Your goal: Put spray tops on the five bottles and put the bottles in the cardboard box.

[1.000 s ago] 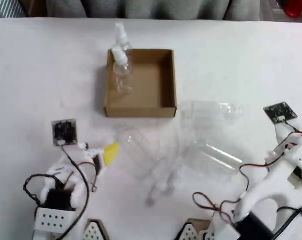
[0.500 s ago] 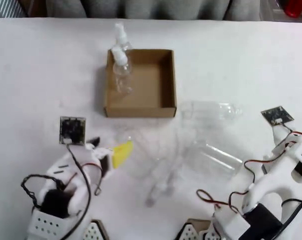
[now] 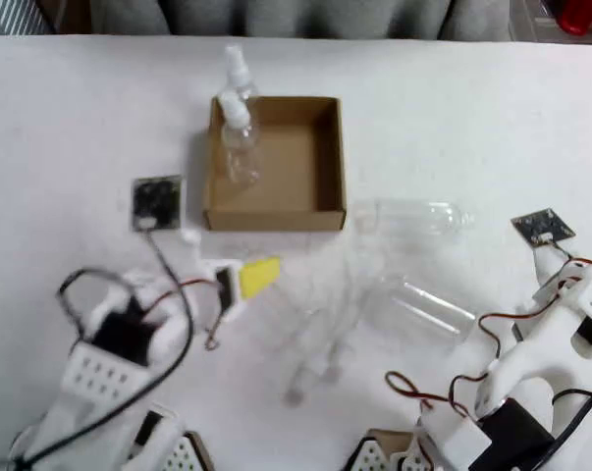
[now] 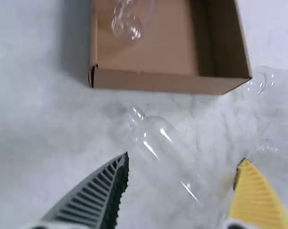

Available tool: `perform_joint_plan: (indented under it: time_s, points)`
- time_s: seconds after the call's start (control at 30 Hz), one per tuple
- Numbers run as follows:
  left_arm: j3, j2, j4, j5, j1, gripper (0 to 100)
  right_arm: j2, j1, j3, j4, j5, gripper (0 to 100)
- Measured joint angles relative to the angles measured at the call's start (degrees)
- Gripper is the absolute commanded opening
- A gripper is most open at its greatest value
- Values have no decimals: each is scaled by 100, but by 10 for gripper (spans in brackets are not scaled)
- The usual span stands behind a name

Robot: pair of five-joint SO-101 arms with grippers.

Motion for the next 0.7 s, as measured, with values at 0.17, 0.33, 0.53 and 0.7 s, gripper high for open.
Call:
perform_joint_plan:
  time_s: [0.17, 0.33, 0.53, 0.7]
  points:
    - [-422, 1231, 0, 897, 378, 334, 0, 0, 0, 0, 0, 18]
    - [-923, 2435, 0, 1160, 369, 335, 0, 0, 53, -9, 0, 18]
    - [-1644, 3490, 0, 1319, 369, 335, 0, 0, 141, -105, 0, 18]
    - [-1943, 4158, 0, 1433, 316, 336, 0, 0, 141, -141, 0, 18]
